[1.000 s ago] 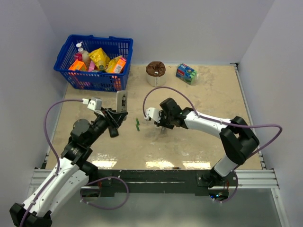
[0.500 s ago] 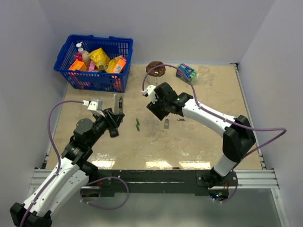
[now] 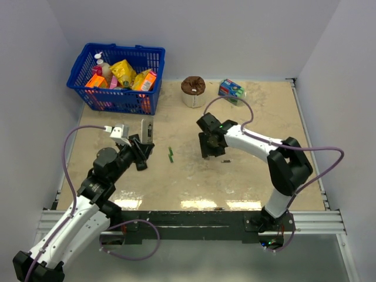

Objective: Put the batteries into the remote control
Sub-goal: Adjust the battery cover at the center of the board.

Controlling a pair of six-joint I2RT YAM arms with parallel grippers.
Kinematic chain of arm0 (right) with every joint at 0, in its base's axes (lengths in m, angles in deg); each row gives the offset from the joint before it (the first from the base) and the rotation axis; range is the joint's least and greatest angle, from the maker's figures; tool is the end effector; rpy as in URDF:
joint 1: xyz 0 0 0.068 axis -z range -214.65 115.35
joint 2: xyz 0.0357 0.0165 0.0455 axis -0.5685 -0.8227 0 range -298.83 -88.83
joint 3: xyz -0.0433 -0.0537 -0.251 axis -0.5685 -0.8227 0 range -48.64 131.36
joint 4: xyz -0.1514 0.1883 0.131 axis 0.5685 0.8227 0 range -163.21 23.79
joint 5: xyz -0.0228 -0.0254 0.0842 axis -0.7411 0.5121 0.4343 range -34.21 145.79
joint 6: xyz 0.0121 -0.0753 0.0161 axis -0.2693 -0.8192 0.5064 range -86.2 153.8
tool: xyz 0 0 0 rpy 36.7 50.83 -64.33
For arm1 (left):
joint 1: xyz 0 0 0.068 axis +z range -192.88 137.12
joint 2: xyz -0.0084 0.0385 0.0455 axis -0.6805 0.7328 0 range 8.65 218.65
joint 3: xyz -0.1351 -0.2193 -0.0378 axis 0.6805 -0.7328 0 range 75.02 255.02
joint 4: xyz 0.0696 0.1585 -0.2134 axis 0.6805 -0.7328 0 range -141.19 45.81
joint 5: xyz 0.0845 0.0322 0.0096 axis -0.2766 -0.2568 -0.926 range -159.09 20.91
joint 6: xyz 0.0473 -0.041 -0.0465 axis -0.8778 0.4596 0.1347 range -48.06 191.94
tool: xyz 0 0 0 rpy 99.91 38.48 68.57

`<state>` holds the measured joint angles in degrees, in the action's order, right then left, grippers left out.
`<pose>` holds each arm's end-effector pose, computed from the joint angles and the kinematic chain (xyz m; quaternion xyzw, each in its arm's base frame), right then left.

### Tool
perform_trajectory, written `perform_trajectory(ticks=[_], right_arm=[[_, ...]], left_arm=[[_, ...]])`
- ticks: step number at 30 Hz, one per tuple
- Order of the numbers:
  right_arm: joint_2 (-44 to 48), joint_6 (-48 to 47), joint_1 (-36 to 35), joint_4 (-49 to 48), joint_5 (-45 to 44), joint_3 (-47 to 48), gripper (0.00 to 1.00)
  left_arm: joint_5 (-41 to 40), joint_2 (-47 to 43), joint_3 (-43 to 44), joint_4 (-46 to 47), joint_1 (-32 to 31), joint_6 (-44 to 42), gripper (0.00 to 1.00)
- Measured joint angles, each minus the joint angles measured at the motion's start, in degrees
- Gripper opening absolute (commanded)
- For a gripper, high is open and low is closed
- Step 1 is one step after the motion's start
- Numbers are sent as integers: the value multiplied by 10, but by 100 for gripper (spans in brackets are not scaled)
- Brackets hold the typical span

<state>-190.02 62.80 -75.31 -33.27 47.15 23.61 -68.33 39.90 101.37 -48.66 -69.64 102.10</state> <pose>0.2908 0.2367 0.1564 -0.0859 0.9766 0.0435 0.1924 0.1849 -0.0941 0.2585 -0.0183 0.7622 -0.3128 0.5664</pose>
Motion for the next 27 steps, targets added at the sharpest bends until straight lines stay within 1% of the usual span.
perform_trajectory(ticks=[3,6,9,10,17,21,27], right_arm=[[43,15,33,-5,9,-45,52],[52,18,51,-13,9,-31,51],[19,28,41,-28,9,9,45],[9,33,38,-37,9,12,43],[-56,58,29,-49,-2,18,36],[-77,62,29,-48,-21,27,34],[-86,64,29,-47,-36,46,34]], left_arm=[[0,-3,-2,3,0,0,0],[0,-2,-12,5,0,0,0],[1,5,-14,7,0,0,0],[1,10,-14,8,0,0,0],[1,11,-14,8,0,0,0],[2,11,-14,10,0,0,0],[4,11,-15,14,0,0,0]])
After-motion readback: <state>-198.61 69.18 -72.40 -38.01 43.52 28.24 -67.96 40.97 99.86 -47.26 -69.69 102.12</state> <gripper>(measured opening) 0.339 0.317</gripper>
